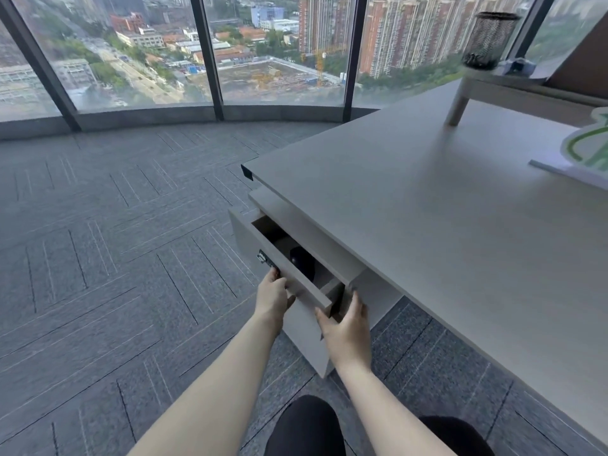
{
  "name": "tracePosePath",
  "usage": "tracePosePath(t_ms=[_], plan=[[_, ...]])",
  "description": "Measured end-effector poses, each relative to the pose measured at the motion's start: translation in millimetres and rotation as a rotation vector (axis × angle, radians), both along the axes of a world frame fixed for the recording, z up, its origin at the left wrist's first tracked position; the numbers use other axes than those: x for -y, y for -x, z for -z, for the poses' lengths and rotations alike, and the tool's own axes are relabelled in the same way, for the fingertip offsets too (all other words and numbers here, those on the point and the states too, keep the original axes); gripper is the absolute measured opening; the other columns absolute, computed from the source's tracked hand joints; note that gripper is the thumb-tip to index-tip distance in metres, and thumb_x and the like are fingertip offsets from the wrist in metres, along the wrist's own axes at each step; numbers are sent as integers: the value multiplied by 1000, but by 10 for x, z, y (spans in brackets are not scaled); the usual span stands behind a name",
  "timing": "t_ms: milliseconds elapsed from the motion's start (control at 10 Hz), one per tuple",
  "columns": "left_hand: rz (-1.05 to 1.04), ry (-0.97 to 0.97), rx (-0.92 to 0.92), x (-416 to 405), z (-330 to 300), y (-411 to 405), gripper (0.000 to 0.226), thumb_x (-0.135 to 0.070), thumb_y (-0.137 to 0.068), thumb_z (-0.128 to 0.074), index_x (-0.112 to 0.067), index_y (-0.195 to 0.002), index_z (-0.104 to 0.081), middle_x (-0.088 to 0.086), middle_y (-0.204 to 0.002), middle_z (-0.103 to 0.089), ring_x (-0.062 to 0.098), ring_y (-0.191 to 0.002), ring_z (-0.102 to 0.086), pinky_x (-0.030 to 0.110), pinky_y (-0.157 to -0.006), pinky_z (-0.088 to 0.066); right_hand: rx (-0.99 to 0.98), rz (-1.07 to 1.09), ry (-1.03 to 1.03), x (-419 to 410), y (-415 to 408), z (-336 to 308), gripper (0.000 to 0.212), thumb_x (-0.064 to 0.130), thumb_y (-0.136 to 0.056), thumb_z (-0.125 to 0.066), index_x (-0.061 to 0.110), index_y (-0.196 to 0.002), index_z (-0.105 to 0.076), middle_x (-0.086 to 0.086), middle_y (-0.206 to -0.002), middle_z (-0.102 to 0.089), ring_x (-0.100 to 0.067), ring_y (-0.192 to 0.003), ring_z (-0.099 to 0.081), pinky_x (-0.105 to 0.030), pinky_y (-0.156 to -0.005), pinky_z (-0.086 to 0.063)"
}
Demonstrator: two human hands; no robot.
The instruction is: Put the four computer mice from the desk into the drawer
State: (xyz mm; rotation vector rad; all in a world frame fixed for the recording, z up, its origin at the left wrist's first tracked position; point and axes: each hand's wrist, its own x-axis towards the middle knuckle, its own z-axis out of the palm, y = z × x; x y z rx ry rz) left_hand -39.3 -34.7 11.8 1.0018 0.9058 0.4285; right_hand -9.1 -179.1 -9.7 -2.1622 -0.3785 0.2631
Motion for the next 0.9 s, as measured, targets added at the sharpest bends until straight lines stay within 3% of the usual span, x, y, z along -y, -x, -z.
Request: tracePosePath(t_ms=[100, 300, 400, 500, 700, 800, 900], plan=[[15, 7, 1, -26, 69, -154, 52, 2, -90, -36, -15, -137, -50, 6, -135, -58, 24, -122, -54, 37, -88, -50, -14, 25, 6, 0, -141, 34, 86, 51, -83, -66, 14, -148, -24, -12, -145, -40, -31, -126, -50, -42, -92, -52], [65, 28, 14, -60, 172, -389, 59, 3, -89, -38, -14, -146, -39, -1, -143, -48, 23, -129, -49, 37, -90, -50, -2, 99, -42, -12, -352, 80, 66, 51, -83, -65, 14, -133, -44, -11, -131, -57, -31, -115, -59, -43, -86, -54], [101, 21, 16, -66, 215, -508, 58, 3, -87, -38, -12, -142, -43, 11, -147, -46, 26, -128, -49, 37, -90, -52, -8, 107, -37, -1, -435, 95, 60, 55, -82, -63, 15, -125, -50, -8, -127, -61, -26, -112, -62, -43, -84, -56], [115, -7, -1, -64, 232, -564, 55, 2, -84, -38, -11, -136, -50, 20, -141, -49, 20, -107, -52, 38, -92, -52, -1, 92, -24, 12, -496, 94, 52, 51, -83, -65, 14, -118, -56, -7, -119, -66, -24, -106, -64, -41, -82, -55], [170, -13, -19, -45, 130, -517, 43, 3, -85, -38, -20, -116, -57, 4, -112, -59, 18, -101, -54, 32, -83, -50, -15, 72, -39, 32, -509, 46, 43, 45, -83, -68, 14, -110, -59, -7, -113, -69, -26, -104, -65, -41, -85, -54], [180, -44, -71, -7, 61, -464, 34, -2, -88, -40, -24, -110, -53, 7, -99, -57, 21, -95, -51, 35, -91, -47, -54, 48, 21, 67, -516, -44, 49, 41, -86, -66, 10, -122, -57, -13, -122, -65, -32, -111, -62, -39, -87, -52], [197, -130, -129, 137, 73, -199, 26, -8, -77, -42, -24, -95, -51, 12, -88, -41, 21, -80, -37, 33, -76, -40, -82, 47, 50, 177, -440, -129, 35, 33, -90, -54, 13, -119, -61, -9, -117, -68, -26, -100, -65, -36, -80, -54]])
